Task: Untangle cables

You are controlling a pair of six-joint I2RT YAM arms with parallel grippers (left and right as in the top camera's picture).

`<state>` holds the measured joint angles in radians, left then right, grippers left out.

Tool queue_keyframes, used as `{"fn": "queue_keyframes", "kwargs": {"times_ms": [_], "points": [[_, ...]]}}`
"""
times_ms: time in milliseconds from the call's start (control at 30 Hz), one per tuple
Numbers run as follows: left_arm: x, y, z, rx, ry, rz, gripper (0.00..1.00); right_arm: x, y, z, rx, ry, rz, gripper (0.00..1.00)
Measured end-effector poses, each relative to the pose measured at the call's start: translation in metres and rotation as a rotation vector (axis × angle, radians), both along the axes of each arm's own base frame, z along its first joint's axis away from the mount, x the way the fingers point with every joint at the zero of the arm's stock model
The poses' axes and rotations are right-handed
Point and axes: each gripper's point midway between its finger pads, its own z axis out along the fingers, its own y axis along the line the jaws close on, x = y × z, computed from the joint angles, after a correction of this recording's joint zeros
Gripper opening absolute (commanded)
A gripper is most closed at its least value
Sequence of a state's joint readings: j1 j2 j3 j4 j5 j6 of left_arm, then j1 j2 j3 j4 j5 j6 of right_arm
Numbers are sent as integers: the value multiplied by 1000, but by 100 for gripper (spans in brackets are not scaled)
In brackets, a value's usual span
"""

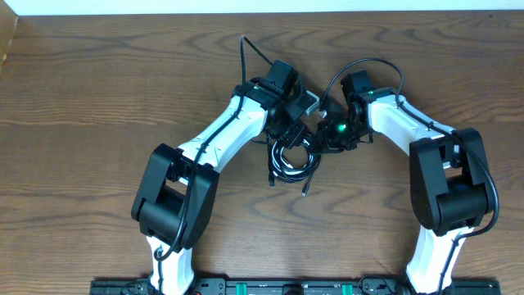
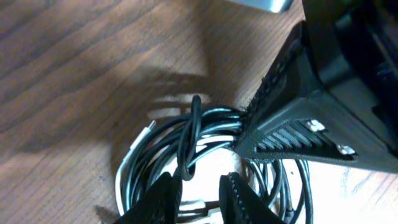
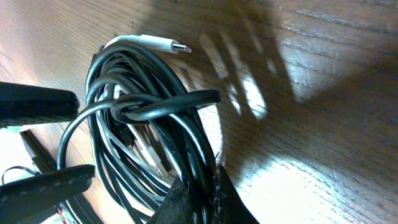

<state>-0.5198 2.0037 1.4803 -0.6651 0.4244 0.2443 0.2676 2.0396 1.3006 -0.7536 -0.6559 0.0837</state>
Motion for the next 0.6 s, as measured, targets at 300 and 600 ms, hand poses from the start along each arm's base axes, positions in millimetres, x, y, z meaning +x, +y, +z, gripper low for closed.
{"fn": "queue_keyframes", "kwargs": {"times_ms": [300,600], "points": [[3,-2,-1,-7,-12,0,27,-2,0,0,-3,13,-5,2],[0,0,-34,29,50,1,10,-2,-1,-3,-10,24,-12,1]]}}
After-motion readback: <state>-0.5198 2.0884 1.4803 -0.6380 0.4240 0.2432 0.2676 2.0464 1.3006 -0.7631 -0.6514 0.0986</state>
